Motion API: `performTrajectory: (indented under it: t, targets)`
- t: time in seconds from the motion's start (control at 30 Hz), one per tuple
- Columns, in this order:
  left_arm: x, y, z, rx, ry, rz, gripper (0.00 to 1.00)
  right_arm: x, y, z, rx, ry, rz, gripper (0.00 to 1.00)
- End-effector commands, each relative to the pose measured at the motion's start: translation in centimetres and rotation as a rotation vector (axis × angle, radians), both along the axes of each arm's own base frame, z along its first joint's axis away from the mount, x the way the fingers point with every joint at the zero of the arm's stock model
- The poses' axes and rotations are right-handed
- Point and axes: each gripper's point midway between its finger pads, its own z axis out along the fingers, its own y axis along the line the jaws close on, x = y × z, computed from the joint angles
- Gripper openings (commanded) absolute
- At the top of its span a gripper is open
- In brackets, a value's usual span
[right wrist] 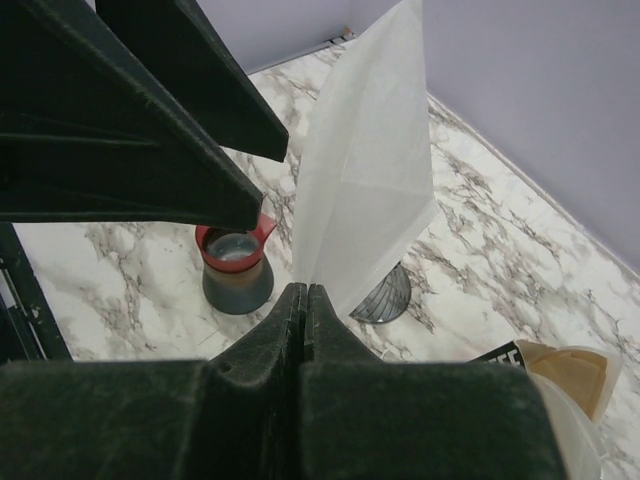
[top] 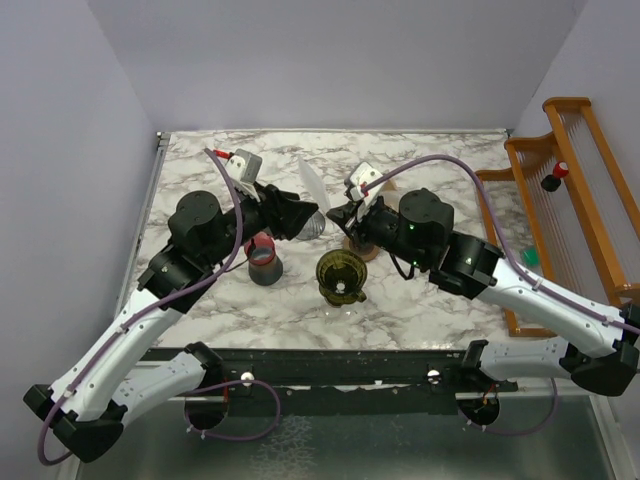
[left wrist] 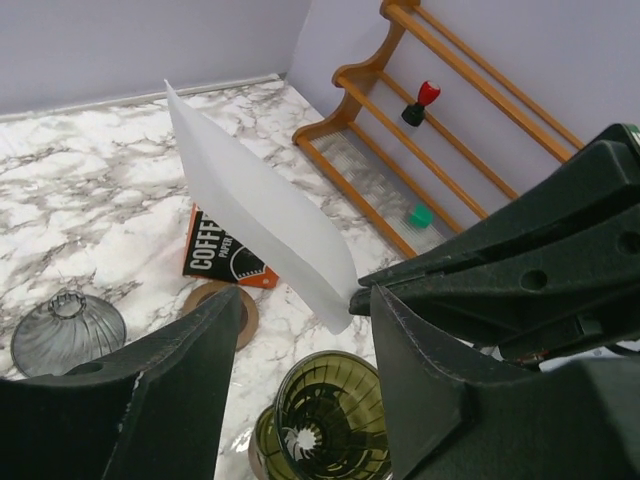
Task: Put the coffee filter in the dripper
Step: Place the coffee filter in the coffee dripper.
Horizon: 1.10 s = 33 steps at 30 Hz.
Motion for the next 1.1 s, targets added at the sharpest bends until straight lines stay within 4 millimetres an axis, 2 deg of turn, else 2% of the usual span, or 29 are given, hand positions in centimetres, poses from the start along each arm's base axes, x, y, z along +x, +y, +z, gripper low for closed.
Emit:
performTrajectory:
  t: [0.0,0.37,0.73,1.07]
  targets:
    - [0.7,0.7,1.8,-0.063,0.015,0.072,0.55,0.1,-0.6,1.3,0.029,-0.052,-0.033,0.0]
    - [1.7,-0.1,1.4,-0.056,0.054,0.074,0.52,-0.1,-0.7,1.0,0.021,-0.069,-0.036,0.0]
    - [2.8,-1.1,0.0,-0.03,0.093,0.068,0.4,0.0,-1.3,0.7,0.013,-0.085,-0.053,0.0]
    - [3.7,-1.8,-2.0,0.005,0.139,0.071,0.24,-0.1,-1.5,0.2,0.016,-0.084,-0.059,0.01]
